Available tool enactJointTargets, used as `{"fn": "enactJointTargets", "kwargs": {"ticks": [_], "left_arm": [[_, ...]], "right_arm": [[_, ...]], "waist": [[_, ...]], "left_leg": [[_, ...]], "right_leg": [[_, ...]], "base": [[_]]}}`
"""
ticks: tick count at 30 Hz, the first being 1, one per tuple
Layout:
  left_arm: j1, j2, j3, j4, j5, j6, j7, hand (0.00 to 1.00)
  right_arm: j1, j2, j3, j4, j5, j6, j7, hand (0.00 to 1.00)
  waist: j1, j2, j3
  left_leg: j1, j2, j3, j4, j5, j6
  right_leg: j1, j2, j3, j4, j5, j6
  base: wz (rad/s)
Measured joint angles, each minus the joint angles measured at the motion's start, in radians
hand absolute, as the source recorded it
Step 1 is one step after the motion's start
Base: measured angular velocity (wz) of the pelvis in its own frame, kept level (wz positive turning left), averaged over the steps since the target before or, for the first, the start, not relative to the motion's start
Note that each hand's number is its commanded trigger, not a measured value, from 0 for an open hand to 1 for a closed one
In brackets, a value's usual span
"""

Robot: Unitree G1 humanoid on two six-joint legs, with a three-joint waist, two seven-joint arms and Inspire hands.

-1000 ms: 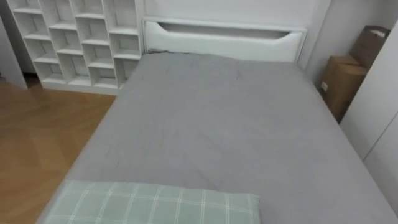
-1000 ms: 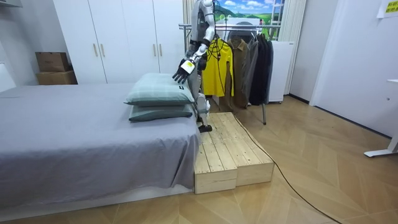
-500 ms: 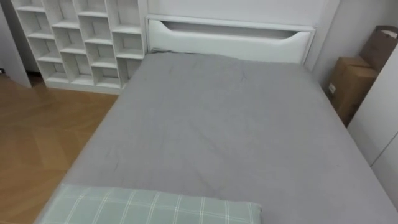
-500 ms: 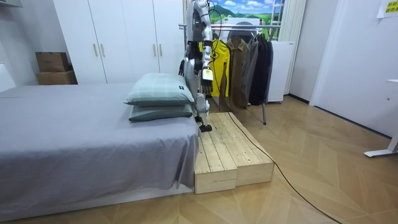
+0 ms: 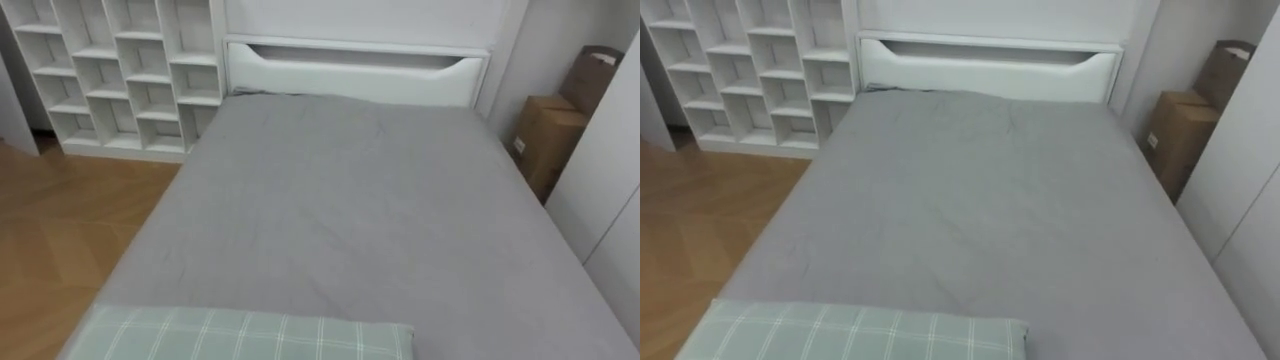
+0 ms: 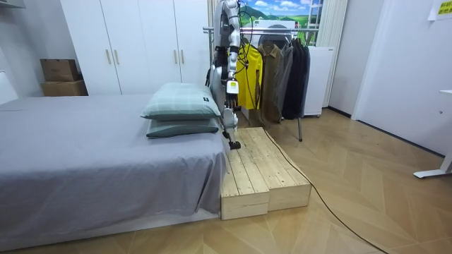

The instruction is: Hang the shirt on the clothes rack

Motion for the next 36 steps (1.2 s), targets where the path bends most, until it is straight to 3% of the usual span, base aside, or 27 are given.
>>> {"fn": "enactJointTargets", "kwargs": {"ticks": [9, 22, 36], "left_arm": [[-0.026, -0.006, -0.018, 0.001, 0.0, 0.005, -0.018, 0.0], [-0.046, -0.009, -0.018, 0.001, 0.008, 0.006, -0.057, 0.0], [-0.044, -0.009, -0.02, 0.002, 0.01, 0.007, -0.064, 0.0]], "right_arm": [[-0.011, 0.013, 0.0, 0.0, 0.018, 0.0, -0.024, 0.0], [-0.008, 0.013, -0.001, 0.0, 0.03, 0.008, -0.024, 0.0], [-0.01, 0.013, -0.001, 0.001, 0.031, 0.02, -0.024, 0.0]], "waist": [[-0.013, -0.012, 0.0074], [-0.037, -0.006, 0.0059], [-0.038, -0.005, 0.006]], "left_leg": [[0.0, 0.0, 0.004, -0.003, -0.001, 0.001], [0.0, 0.0, 0.008, -0.003, -0.001, 0.001], [0.005, 0.0, 0.01, -0.005, -0.001, 0.001]], "right_leg": [[-0.002, 0.0, 0.002, -0.002, 0.0, 0.001], [-0.003, 0.0, 0.005, -0.002, 0.0, 0.002], [0.0, 0.0, 0.008, -0.001, 0.0, 0.002]], "base": [[0.0], [0.0], [0.0]]}}
